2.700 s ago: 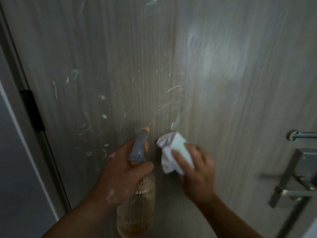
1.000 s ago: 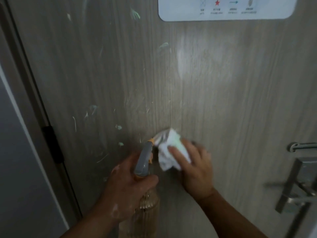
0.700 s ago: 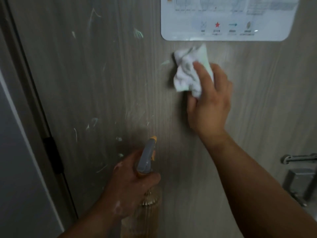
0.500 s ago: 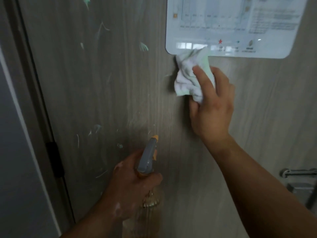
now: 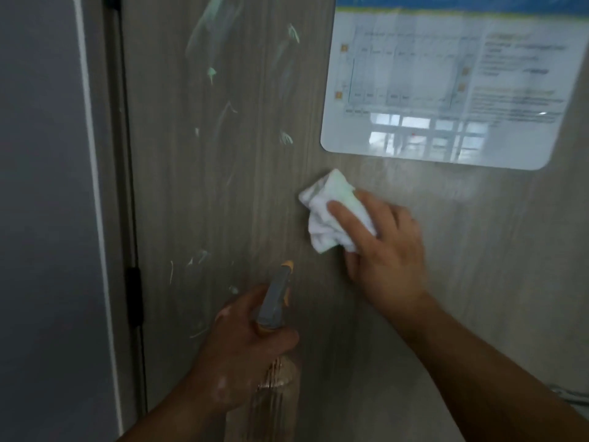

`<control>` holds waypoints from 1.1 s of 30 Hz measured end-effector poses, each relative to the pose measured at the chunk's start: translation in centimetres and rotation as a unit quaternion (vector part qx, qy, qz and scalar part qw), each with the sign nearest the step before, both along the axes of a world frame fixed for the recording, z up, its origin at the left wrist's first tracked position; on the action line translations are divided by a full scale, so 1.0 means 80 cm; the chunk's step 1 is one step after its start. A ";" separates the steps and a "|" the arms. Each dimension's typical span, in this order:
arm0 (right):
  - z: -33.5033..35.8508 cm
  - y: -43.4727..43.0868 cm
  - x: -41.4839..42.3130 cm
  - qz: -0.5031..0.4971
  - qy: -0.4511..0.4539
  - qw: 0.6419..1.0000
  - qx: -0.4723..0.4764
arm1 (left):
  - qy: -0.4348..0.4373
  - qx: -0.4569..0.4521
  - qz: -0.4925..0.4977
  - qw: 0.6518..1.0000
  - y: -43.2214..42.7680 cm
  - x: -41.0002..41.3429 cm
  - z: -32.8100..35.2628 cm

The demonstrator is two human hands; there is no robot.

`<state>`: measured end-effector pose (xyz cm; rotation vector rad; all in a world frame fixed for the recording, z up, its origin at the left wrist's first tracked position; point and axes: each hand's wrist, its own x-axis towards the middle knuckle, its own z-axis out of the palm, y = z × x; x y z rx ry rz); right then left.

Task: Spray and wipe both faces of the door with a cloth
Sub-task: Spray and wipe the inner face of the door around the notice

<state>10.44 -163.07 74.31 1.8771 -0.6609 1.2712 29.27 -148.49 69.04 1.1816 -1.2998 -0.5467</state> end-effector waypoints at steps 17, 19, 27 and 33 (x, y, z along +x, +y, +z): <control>-0.005 0.005 0.002 -0.022 0.141 0.989 0.038 | 0.039 -0.015 0.012 0.999 0.015 0.018 0.033; 0.037 0.010 0.021 -0.015 0.084 0.996 0.030 | 0.046 -0.013 0.005 0.999 0.013 0.024 0.037; -0.029 0.013 0.042 -0.013 0.100 0.993 0.061 | 0.026 -0.021 0.001 0.999 0.005 0.057 0.046; -0.093 0.022 0.032 -0.025 0.127 0.985 0.116 | 0.048 0.011 -0.017 0.999 0.018 0.070 0.055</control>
